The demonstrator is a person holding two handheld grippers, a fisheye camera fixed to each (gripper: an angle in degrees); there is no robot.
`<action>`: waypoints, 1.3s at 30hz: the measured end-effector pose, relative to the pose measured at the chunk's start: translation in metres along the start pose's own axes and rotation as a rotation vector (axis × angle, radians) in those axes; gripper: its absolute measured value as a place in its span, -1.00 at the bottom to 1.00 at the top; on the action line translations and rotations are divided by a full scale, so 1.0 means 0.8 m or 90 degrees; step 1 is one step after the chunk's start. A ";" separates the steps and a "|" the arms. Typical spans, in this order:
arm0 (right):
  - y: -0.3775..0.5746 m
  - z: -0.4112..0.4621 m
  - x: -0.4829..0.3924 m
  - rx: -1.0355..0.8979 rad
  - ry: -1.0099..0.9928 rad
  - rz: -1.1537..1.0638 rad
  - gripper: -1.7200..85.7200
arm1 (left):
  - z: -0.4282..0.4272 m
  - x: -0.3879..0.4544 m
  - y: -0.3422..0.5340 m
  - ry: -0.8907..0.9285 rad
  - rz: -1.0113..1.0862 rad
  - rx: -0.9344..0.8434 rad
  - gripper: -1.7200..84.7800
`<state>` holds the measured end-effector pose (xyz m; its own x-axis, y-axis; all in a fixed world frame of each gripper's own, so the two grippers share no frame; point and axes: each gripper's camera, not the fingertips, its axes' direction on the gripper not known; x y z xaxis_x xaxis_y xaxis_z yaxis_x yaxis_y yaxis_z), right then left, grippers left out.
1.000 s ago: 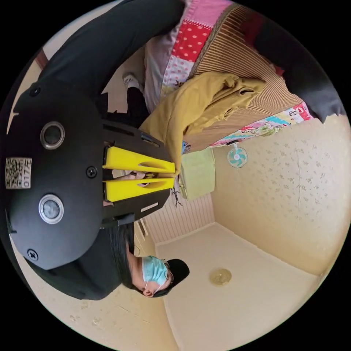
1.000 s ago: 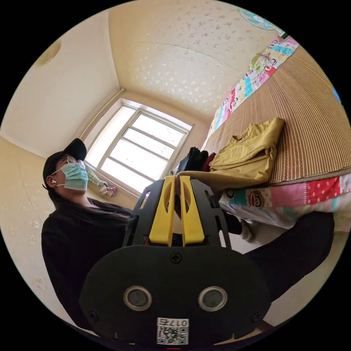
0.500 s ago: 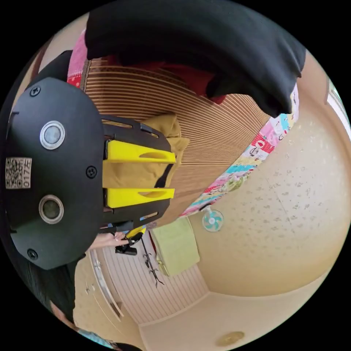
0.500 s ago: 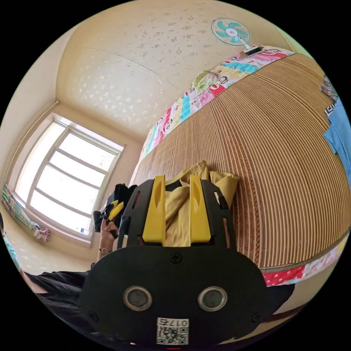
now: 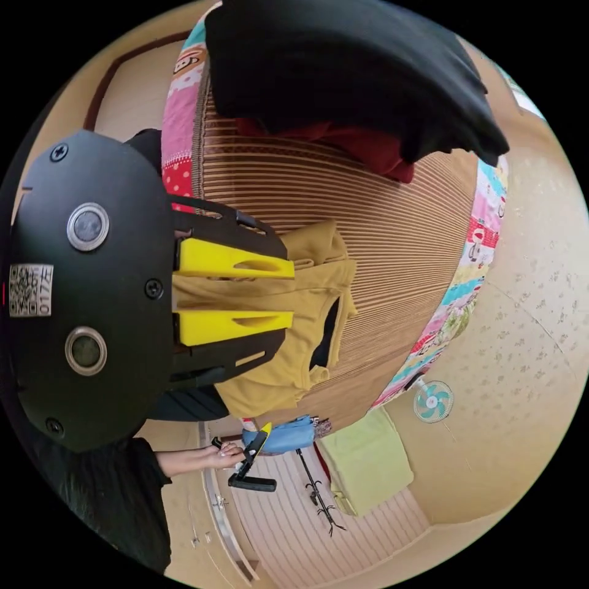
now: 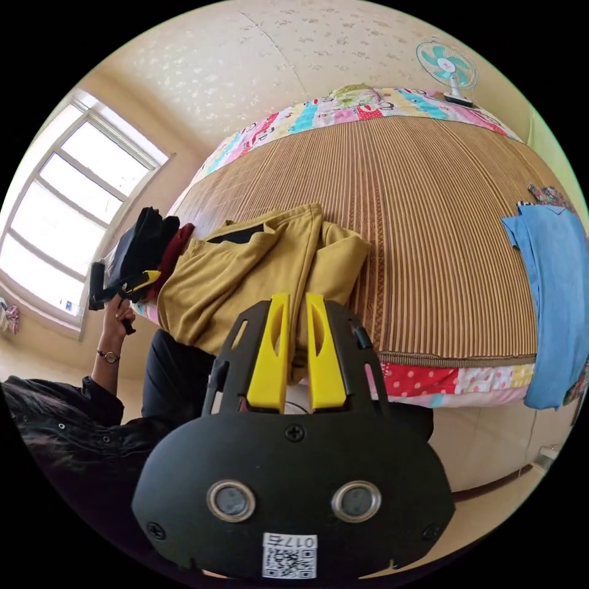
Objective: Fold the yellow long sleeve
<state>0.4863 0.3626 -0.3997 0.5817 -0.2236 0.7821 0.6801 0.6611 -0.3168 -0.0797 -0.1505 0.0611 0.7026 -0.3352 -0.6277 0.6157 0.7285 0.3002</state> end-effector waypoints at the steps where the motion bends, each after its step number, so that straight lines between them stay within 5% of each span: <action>1: -0.016 -0.003 -0.006 0.030 0.023 -0.005 -0.85 | -0.003 0.011 -0.013 -0.009 0.012 0.025 -0.76; 4: -0.072 0.020 -0.021 0.037 0.021 -0.020 -0.82 | 0.030 0.033 -0.060 -0.009 0.036 0.002 -0.73; 8: -0.129 0.087 -0.039 0.022 0.053 -0.044 -0.84 | 0.136 0.038 -0.096 -0.147 0.034 -0.137 -0.77; 12: -0.142 0.199 -0.028 -0.117 0.079 -0.034 -0.86 | 0.146 0.040 -0.083 -0.160 0.062 -0.119 -0.87; 15: -0.127 0.165 -0.026 -0.025 0.062 -0.009 -0.90 | 0.093 0.029 -0.075 -0.013 0.059 -0.034 -0.90; 17: -0.112 0.127 -0.026 0.064 0.048 0.012 -0.91 | 0.042 0.007 -0.072 0.184 0.072 0.066 -0.90; 20: -0.093 0.070 -0.019 0.160 0.048 0.067 -0.92 | 0.018 -0.051 -0.084 0.294 -0.019 0.137 -0.90; 23: -0.097 0.063 0.006 0.175 0.045 0.107 -0.92 | 0.041 -0.107 -0.107 0.231 -0.118 0.108 -0.90; 27: -0.136 0.163 0.041 -0.044 0.081 0.126 -0.89 | 0.101 -0.124 -0.129 0.091 -0.133 -0.003 -0.87; 35: -0.022 0.054 -0.070 0.112 0.176 0.040 -0.76 | 0.058 -0.087 -0.003 0.161 -0.088 0.016 -0.60; 39: 0.070 0.059 -0.059 0.038 0.043 0.053 -0.75 | 0.050 -0.054 0.074 0.090 -0.041 0.010 -0.66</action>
<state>0.4755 0.4436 -0.4294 0.6652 -0.2120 0.7159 0.6014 0.7204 -0.3454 -0.0590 -0.1169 0.1347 0.6052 -0.2926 -0.7404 0.6640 0.6986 0.2666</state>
